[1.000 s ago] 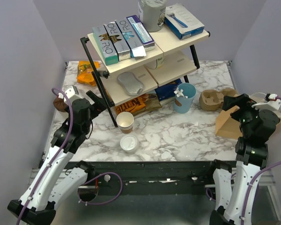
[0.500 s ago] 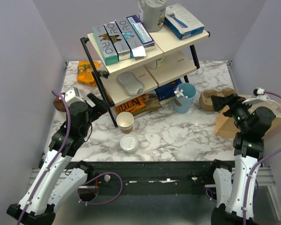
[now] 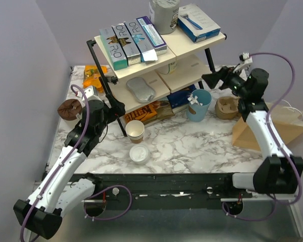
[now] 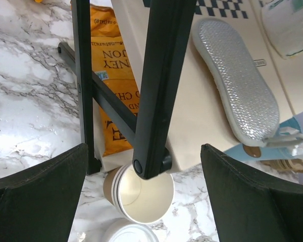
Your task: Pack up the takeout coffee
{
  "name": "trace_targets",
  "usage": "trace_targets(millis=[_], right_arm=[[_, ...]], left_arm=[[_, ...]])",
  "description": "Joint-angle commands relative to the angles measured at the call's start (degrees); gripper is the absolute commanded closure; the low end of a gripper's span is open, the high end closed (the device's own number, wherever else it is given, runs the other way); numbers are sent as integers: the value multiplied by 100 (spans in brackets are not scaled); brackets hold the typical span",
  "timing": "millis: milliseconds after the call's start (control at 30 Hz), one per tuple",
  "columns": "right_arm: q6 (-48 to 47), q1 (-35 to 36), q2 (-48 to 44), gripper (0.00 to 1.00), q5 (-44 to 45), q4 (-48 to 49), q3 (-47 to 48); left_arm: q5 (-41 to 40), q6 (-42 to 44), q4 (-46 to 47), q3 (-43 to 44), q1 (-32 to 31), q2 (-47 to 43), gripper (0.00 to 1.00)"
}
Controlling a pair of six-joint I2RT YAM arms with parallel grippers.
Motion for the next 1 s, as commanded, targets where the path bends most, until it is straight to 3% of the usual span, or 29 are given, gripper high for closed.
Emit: trace_targets(millis=[0, 300, 500, 567, 633, 700, 767, 833, 967], right_arm=[[-361, 62, 1153, 4, 213, 875, 859], [-1118, 88, 2630, 6, 863, 1140, 1915], [-838, 123, 3553, 17, 881, 1017, 2750], [-715, 149, 3737, 29, 1039, 1052, 2864], [-574, 150, 3852, 54, 1153, 886, 2978], [-530, 150, 3888, 61, 1285, 815, 2918], [-459, 150, 3783, 65, 1636, 990, 2673], [-398, 141, 3607, 72, 1977, 1298, 2233], [-424, 141, 3291, 80, 2672, 1202, 1837]], left_arm=[[43, -119, 678, 10, 22, 276, 1], [-352, -347, 1023, 80, 48, 830, 1], [-309, -918, 1732, -95, 162, 1313, 1], [-317, -971, 1858, -61, 241, 1541, 4], [-256, -779, 1859, 149, 451, 1830, 14], [-221, -690, 1806, 299, 627, 2077, 27], [243, -576, 1963, 458, 961, 2481, 32], [656, -506, 2314, 633, 1085, 2919, 46], [728, -251, 2474, 1344, 1190, 3790, 49]])
